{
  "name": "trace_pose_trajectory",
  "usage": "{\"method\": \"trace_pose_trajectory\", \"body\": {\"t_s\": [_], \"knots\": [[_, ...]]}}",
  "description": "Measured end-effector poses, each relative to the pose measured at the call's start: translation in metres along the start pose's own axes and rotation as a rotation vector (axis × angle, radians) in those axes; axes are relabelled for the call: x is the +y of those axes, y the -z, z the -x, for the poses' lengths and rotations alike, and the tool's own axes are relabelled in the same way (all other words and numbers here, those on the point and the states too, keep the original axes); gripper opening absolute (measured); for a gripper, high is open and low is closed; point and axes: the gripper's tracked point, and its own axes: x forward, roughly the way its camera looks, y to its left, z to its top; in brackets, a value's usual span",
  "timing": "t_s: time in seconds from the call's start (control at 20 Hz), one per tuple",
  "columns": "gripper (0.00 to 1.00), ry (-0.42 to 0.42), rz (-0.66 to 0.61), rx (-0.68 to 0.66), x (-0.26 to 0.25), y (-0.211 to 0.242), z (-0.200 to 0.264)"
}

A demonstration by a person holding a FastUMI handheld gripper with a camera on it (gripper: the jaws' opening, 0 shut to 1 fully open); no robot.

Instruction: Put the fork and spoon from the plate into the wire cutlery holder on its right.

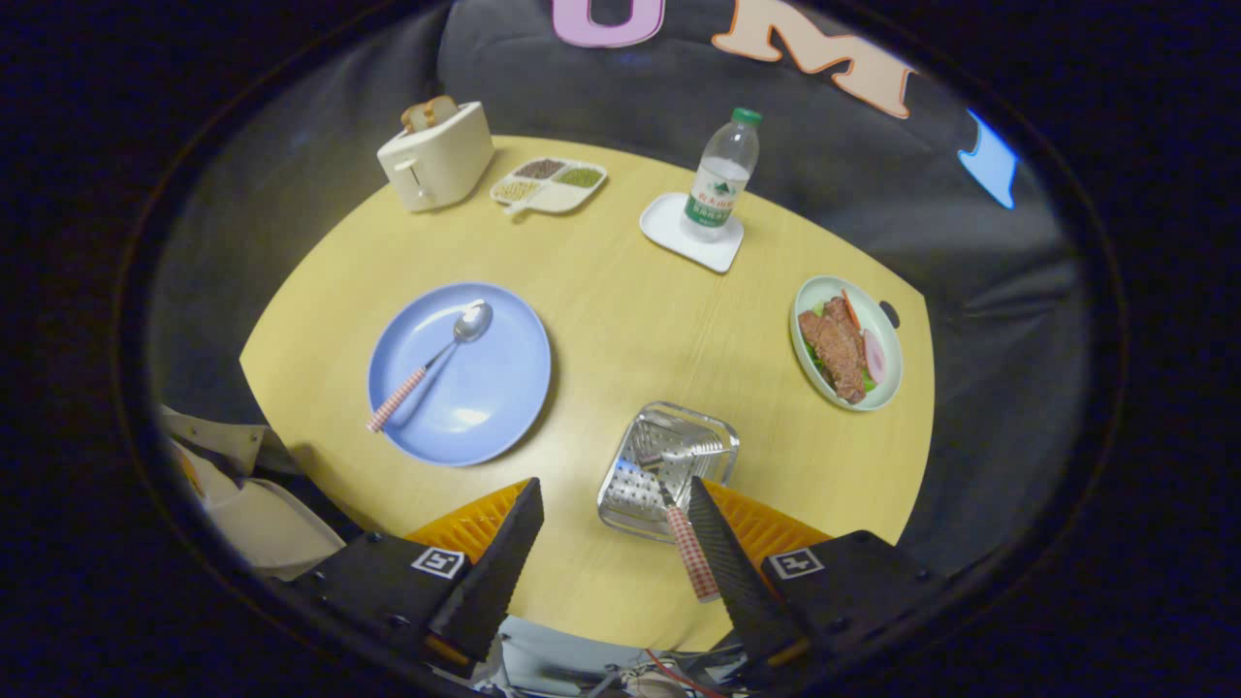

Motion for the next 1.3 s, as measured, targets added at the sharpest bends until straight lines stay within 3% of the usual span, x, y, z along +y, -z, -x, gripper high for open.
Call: {"method": "trace_pose_trajectory", "body": {"t_s": [0.4,0.65,1.3], "knots": [[0.99,0.12,-0.198,-0.315,0.052,-0.023,0.015],[1.0,0.176,-0.237,-0.443,0.084,-0.031,0.007],[1.0,0.103,-0.286,-0.291,0.18,-0.016,-0.084]]}}
